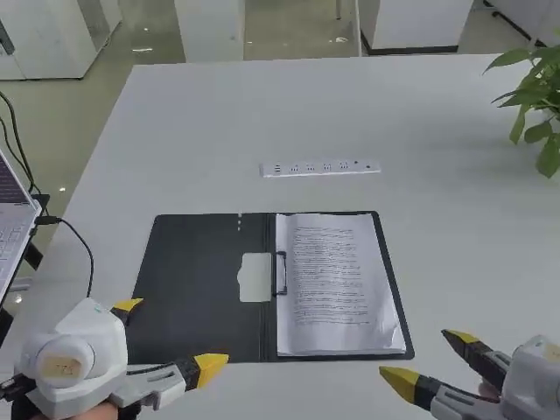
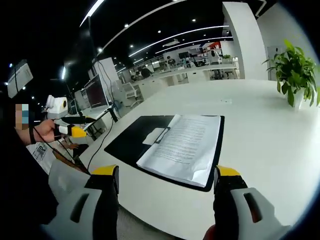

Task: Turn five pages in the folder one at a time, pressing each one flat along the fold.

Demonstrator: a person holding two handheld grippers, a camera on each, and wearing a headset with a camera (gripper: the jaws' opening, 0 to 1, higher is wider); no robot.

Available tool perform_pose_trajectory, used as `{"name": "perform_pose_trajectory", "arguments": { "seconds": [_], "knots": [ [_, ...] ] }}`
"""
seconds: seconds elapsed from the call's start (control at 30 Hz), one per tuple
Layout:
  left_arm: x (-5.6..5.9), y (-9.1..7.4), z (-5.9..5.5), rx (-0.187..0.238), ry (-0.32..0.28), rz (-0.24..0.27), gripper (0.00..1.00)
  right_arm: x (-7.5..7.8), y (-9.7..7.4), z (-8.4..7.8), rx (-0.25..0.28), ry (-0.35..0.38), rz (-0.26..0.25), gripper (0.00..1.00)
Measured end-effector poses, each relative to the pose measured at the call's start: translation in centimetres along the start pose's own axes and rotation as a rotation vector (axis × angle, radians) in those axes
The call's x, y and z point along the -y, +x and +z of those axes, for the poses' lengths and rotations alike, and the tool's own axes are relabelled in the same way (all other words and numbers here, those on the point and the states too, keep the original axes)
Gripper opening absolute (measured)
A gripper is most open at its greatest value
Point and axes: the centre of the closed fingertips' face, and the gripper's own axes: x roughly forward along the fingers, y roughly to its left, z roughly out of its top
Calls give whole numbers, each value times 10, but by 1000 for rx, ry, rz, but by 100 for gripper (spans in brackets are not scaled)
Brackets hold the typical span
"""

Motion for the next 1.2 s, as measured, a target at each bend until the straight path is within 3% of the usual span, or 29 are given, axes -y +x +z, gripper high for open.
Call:
{"name": "perform_pose_trajectory", "arguments": {
  "seconds": [0.2, 0.7, 1.2],
  "knots": [
    [4, -1, -2, 3, -4, -2, 90, 0, -1, -1, 0, 3, -1, 77],
    [-3, -6, -2, 11, -14, 15, 90, 2, -2, -1, 3, 4, -6, 77],
    [-2, -6, -1, 27, -29, 13, 89, 3, -5, 2, 14, 6, -19, 77]
  ]
}}
